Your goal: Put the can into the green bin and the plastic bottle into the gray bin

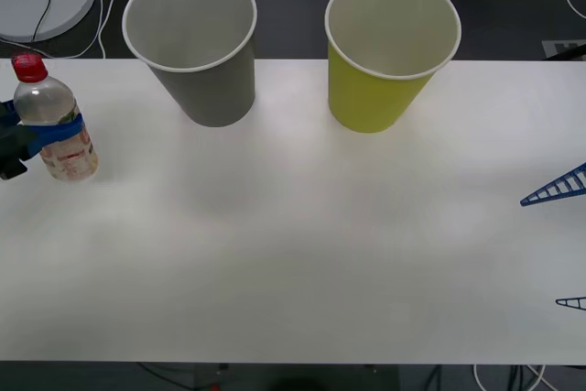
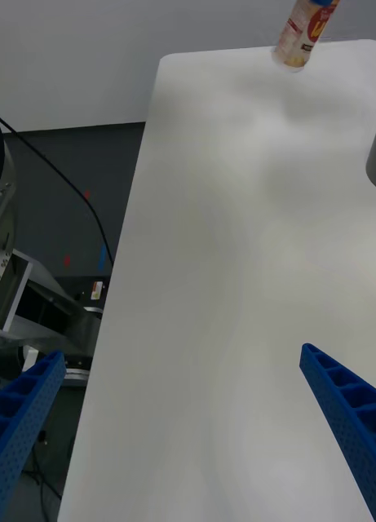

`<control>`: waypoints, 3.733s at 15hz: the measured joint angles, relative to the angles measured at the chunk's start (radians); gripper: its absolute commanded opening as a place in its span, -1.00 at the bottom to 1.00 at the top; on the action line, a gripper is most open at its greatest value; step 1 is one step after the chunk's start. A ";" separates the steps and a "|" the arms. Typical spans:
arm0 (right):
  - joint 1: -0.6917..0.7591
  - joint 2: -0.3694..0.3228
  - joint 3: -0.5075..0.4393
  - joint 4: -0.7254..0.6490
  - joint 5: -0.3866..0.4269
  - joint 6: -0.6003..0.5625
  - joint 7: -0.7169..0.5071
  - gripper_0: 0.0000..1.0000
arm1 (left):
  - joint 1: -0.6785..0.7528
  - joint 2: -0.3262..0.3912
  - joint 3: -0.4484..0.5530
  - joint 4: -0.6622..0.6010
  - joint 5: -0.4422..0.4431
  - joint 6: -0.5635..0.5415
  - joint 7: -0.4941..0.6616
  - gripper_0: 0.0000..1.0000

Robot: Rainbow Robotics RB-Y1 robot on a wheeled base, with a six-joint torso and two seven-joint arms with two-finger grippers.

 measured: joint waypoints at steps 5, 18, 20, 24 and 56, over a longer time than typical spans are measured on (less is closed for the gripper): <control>0.000 0.000 0.000 0.000 0.000 0.000 0.000 1.00 | 0.005 0.126 0.042 -0.019 -0.034 -0.054 0.103 -1.00; 0.000 0.000 0.000 0.000 0.000 0.000 0.000 1.00 | -0.188 0.345 0.042 0.063 -0.112 -0.319 0.254 -1.00; 0.000 0.000 0.000 0.000 0.000 0.000 0.000 1.00 | -0.245 0.346 0.042 0.064 -0.160 -0.384 0.319 -1.00; 0.000 0.000 0.000 0.000 0.000 0.000 0.000 1.00 | -0.356 0.362 -0.008 0.052 -0.212 -0.458 0.420 -1.00; 0.000 0.000 0.000 0.000 0.000 0.000 0.000 1.00 | -1.918 -0.071 -1.379 0.958 -0.148 -0.725 0.330 -1.00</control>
